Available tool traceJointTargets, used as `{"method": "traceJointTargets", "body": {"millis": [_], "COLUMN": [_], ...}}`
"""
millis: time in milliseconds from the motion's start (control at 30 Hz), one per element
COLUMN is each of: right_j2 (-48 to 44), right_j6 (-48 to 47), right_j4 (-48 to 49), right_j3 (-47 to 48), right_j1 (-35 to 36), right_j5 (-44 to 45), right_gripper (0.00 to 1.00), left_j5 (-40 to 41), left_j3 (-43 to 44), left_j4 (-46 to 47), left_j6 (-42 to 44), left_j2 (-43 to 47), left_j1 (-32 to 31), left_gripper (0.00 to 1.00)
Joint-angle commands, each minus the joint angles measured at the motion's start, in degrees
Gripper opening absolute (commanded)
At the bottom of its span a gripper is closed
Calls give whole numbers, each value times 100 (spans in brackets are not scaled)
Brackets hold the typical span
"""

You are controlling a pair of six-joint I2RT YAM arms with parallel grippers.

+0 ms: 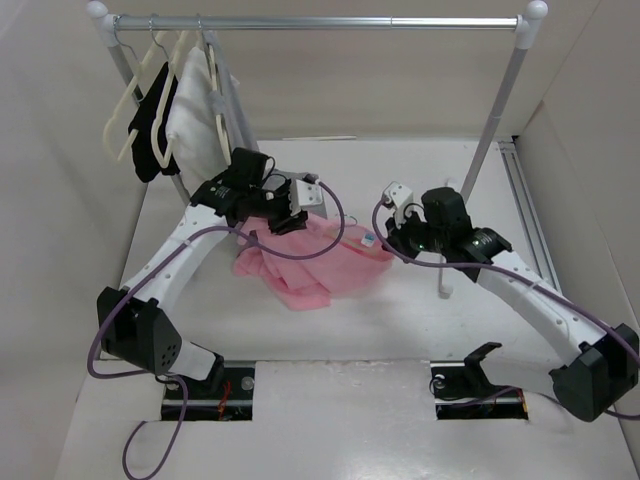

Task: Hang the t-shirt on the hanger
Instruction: Place tshirt on hanger

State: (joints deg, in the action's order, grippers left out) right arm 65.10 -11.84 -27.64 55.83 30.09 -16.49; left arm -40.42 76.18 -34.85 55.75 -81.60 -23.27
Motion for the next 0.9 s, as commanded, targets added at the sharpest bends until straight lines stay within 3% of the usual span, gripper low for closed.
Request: {"method": "traceJointTargets", "body": {"millis": [0,433,633,667,800,867], "right_j2": [126,635,854,942,1005,831], "right_j6": [41,155,217,217,-11,-239], "right_j4": [487,847,1006,1006,552,313], "right_j3": [305,885,807,754,648,700], "right_j1": [15,15,15,67,-2,-55], "right_j5": [-608,-1049,-1259,-1260,-1103,-1032], "right_gripper": [0,0,0,6,51,57], "left_j5": [-693,-1099,-1213,-1213,-1319,-1319], "left_j3": [309,116,116,116,116,116], "left_j4": [330,-118,66,127,207,207], "left_j6": [-407,129,-204,-300,-529,-530], "left_j2": [276,276,329,329,329,329], "left_j1": [-63,-117,-117,-117,-117,-117], "left_gripper": [0,0,0,0,0,0]}}
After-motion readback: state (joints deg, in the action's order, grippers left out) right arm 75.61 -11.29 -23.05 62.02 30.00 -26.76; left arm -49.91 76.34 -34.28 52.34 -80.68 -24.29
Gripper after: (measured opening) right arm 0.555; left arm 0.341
